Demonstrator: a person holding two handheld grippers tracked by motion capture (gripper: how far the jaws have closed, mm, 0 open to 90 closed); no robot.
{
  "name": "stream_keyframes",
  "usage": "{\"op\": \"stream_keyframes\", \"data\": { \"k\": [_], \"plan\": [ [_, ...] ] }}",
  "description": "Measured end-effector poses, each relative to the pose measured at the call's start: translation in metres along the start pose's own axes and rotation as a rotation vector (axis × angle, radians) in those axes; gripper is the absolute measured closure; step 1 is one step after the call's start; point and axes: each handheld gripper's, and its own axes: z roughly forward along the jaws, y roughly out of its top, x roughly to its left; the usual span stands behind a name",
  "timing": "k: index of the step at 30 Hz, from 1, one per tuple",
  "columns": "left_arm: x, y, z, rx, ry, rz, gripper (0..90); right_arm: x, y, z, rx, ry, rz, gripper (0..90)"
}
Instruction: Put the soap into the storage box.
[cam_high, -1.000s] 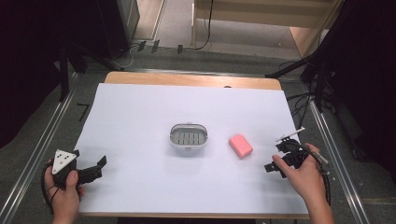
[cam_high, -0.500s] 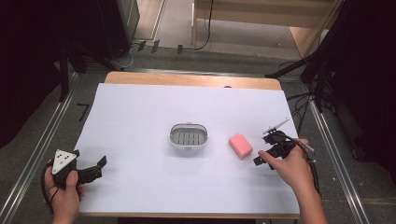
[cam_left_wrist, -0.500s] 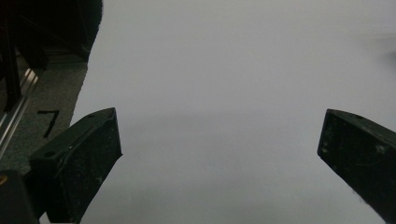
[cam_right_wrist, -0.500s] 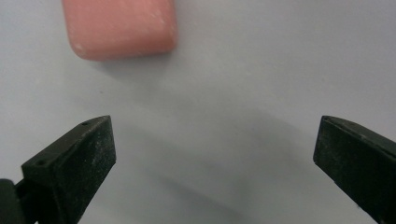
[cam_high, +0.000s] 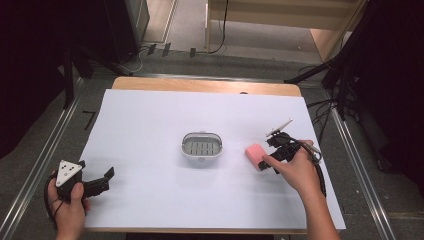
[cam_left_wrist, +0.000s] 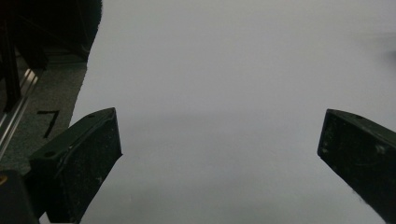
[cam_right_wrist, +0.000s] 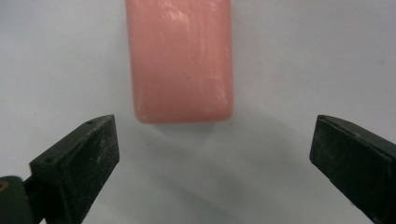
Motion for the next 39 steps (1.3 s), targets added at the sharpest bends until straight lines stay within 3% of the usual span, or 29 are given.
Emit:
{"op": "stream_keyframes", "data": {
  "k": [9, 18, 29, 39],
  "plan": [
    [0.0, 0.0, 0.0, 0.0, -0.001, 0.001, 0.0, 0.01, 0.018, 0.002, -0.036, 0.019, 0.013, 14.0],
    [0.0, 0.0, 0.0, -0.001, -0.002, 0.001, 0.0, 0.022, 0.033, 0.012, -0.004, -0.004, -0.009, 22.7],
    [0.0, 0.0, 0.0, 0.0, -0.003, 0.001, 0.0, 0.021, 0.038, 0.021, 0.018, -0.014, 0.019, 30.9],
    [0.0, 0.0, 0.0, 0.003, -0.004, 0.006, 0.0, 0.02, 0.038, 0.032, 0.048, -0.021, 0.013, 37.6]
  ]
}}
